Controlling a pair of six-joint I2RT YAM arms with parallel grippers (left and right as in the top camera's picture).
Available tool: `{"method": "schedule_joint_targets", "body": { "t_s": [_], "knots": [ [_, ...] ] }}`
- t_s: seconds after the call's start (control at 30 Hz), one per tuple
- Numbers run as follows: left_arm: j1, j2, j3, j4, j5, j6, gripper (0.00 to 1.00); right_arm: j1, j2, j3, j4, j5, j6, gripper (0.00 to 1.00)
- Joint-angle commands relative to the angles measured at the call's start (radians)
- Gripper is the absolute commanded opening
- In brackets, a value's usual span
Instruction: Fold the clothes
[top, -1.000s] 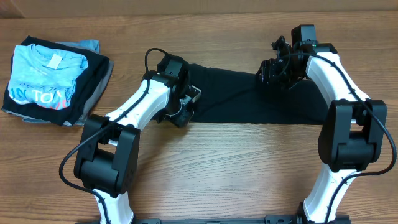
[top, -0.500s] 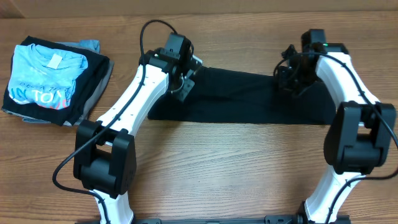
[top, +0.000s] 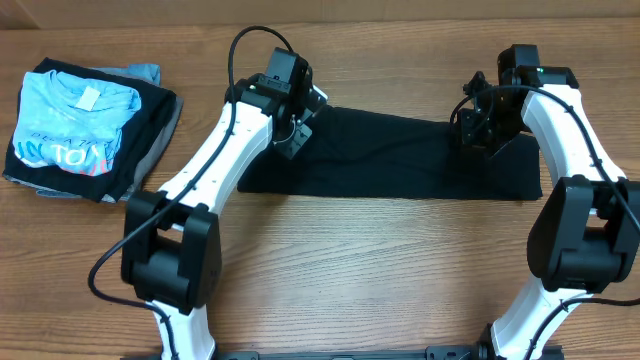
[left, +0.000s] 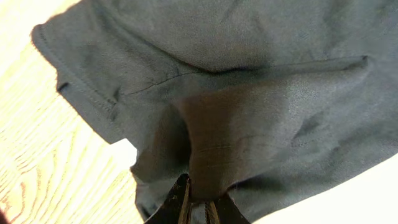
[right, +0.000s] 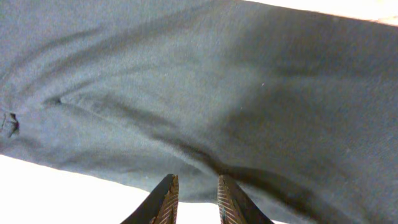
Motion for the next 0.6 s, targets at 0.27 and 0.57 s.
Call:
{"method": "schedule_joint_targets", "body": {
  "t_s": [0.27,0.57],
  "knots": [
    [0.010,0.050,0.001,0.122,-0.013,0.031,0.10,0.238,-0.027,0.019,-0.032,-0.069,-0.157,0.25],
    [0.074,0.077,-0.021,0.159,-0.010,0.034,0.11,0.388,-0.027,-0.003,0.140,0.181,0.082,0.26]
  ]
}}
